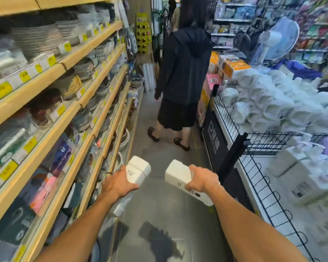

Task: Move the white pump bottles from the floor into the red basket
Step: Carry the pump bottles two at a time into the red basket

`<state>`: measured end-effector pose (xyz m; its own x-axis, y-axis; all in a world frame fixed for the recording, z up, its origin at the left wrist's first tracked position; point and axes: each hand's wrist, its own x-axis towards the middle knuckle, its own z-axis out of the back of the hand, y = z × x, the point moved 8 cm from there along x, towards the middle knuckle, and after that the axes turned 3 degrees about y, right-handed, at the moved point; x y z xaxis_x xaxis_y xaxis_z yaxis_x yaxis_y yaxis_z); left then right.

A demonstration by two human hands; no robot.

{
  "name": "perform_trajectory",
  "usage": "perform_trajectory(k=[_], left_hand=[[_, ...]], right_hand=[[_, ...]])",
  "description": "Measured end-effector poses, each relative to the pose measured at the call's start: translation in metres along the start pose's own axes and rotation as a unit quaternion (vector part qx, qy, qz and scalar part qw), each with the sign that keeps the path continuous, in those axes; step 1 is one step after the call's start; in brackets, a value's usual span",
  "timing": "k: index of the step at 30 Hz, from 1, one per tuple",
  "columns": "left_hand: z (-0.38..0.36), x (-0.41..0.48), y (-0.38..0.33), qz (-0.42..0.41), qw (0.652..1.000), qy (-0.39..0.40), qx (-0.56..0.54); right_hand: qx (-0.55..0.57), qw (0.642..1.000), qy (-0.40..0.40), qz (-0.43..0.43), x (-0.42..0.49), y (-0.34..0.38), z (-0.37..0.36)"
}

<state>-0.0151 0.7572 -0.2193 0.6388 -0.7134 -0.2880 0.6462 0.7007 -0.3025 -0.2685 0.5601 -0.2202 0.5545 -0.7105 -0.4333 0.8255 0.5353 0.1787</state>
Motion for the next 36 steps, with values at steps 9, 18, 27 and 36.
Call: perform_trajectory(k=[9, 18, 27, 36], left_hand=[[0.028, 0.105, -0.025, -0.038, 0.999, -0.01, -0.01], [0.068, 0.22, -0.052, -0.08, 0.997, 0.001, 0.022], [0.087, 0.317, -0.076, -0.086, 0.995, -0.004, 0.046], [0.114, 0.387, -0.123, -0.058, 0.997, -0.026, 0.042]], right_hand=[[0.029, 0.999, 0.022, -0.022, 0.09, 0.014, 0.029], [0.016, 0.999, 0.01, -0.043, 0.168, 0.032, 0.078], [0.01, 0.998, 0.013, -0.054, 0.248, 0.013, 0.131], [0.03, 0.999, -0.001, -0.041, 0.323, -0.015, 0.185]])
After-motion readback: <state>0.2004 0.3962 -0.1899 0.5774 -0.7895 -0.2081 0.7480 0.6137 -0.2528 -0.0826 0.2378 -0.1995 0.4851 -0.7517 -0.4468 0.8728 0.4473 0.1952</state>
